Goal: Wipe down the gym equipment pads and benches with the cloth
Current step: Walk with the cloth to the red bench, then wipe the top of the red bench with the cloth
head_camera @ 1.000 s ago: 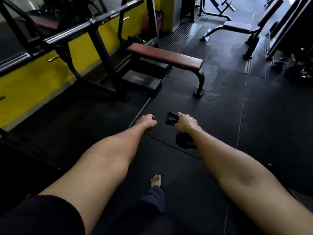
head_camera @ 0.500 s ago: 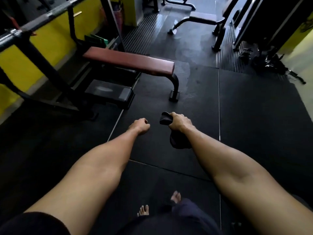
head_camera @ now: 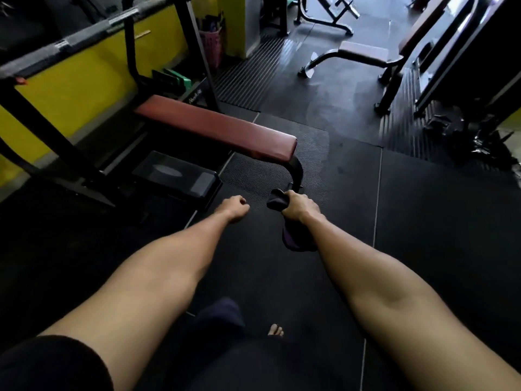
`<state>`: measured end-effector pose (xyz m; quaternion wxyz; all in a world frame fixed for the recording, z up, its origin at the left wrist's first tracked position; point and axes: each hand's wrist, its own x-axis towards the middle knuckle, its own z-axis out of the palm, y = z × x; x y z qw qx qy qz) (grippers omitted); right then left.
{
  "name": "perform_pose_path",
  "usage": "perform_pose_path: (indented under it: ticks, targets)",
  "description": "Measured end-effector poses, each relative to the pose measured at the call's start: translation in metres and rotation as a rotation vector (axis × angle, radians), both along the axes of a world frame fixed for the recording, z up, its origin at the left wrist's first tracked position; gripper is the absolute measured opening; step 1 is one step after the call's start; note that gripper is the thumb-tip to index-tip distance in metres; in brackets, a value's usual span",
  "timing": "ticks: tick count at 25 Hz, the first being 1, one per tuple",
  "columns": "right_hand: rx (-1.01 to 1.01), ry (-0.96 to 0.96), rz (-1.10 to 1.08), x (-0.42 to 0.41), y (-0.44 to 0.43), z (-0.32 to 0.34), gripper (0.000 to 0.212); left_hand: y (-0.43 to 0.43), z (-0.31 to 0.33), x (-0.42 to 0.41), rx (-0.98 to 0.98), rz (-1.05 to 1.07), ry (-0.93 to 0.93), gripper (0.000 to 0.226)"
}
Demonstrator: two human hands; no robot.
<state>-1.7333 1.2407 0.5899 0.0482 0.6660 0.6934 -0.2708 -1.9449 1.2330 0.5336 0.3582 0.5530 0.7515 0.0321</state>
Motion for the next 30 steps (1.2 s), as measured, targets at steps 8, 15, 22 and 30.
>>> perform_pose_path:
  ticks: [8, 15, 22, 30]
  targets:
    - [-0.060, 0.021, -0.016, -0.013, 0.187, -0.033, 0.058, 0.181, -0.037, -0.007, -0.045, -0.018, -0.006, 0.042]
    - [-0.105, 0.056, -0.122, -0.042, 0.347, -0.051, 0.055, 0.358, -0.055, -0.017, -0.107, -0.084, 0.001, 0.042]
    - [-0.148, 0.075, -0.190, -0.036, 0.495, -0.086, 0.051, 0.505, -0.089, -0.008, -0.105, -0.072, -0.081, 0.042]
    - [-0.112, 0.101, -0.265, -0.036, 0.653, -0.208, 0.062, 0.634, -0.214, 0.011, -0.240, -0.054, -0.069, 0.042]
